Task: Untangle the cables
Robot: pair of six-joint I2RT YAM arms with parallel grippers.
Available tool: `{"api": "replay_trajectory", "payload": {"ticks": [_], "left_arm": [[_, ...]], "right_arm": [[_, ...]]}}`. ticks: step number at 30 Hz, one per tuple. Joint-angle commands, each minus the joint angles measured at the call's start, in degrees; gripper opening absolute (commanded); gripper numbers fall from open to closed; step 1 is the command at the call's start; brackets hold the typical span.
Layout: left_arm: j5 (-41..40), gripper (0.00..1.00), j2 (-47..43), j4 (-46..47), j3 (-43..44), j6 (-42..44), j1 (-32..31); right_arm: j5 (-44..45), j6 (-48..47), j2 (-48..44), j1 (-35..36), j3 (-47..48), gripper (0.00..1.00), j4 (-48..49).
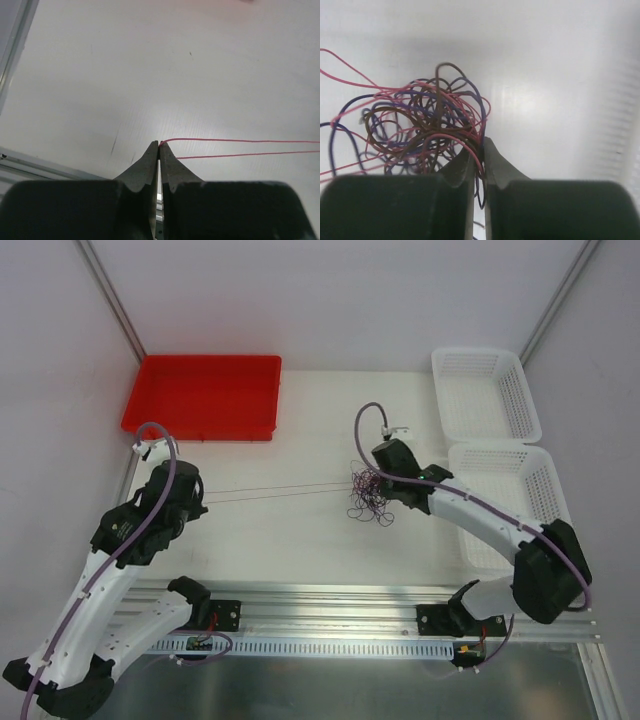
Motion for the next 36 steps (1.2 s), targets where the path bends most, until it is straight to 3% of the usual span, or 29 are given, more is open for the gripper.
{"api": "replay_trajectory", "payload": {"ticks": [1, 5, 12, 15, 17, 19, 23, 27, 31, 35, 36], "left_arm": [[-9.18, 0.00, 1.30, -5.30, 1.85, 1.84, 2.06], [-9.35, 0.00, 3.15, -5.04, 1.06, 1.75, 3.90], [-9.71, 0.00, 7.01, -3.20, -3.50, 2.10, 5.49], [-9.53, 0.00, 9.12, -1.09, -5.96, 2.45, 5.84], [-8.66, 0.00, 10.53, 0.40, -6.24, 2.89, 5.75], [-4.37, 0.00, 10.80, 2.24, -6.41, 3.24, 5.75], [7.41, 0.00, 8.70, 9.97, -7.90, 3.60, 5.75], [18.31, 0.05, 5.27, 17.09, -12.82, 2.46, 5.75], [25.26, 0.18, 1.58, 21.05, -16.87, 0.88, 5.75], [29.83, 0.33, -1.50, 21.94, -20.11, -0.36, 5.75], [32.11, 0.42, -1.85, 22.11, -20.47, -0.44, 5.67]], "right_arm": [[0.33, -5.08, -8.76, -5.30, -1.67, 0.02, -4.14], [-2.84, -8.43, -17.02, -10.48, -0.62, 0.01, -7.22], [-6.18, -12.83, -27.40, -12.60, 5.26, 0.01, -13.72], [-10.91, -13.97, -30.48, -12.95, 9.04, 0.01, -16.45], [-20.83, -15.02, -33.03, -12.96, 11.16, 0.01, -16.28], [-32.38, -15.64, -34.78, -12.96, 12.04, 0.01, -14.17], [-36.51, -13.80, -33.74, -12.96, 11.61, 0.02, -13.47], [-38.00, -11.61, -30.67, -12.17, 3.55, 0.13, -9.61], [-36.53, -10.63, -25.57, -7.60, -1.75, 0.47, -6.87], [-32.64, -8.79, -22.93, -3.11, -4.39, 0.53, -7.84], [-32.29, -8.53, -23.19, -3.02, -4.83, 0.54, -7.93]]}}
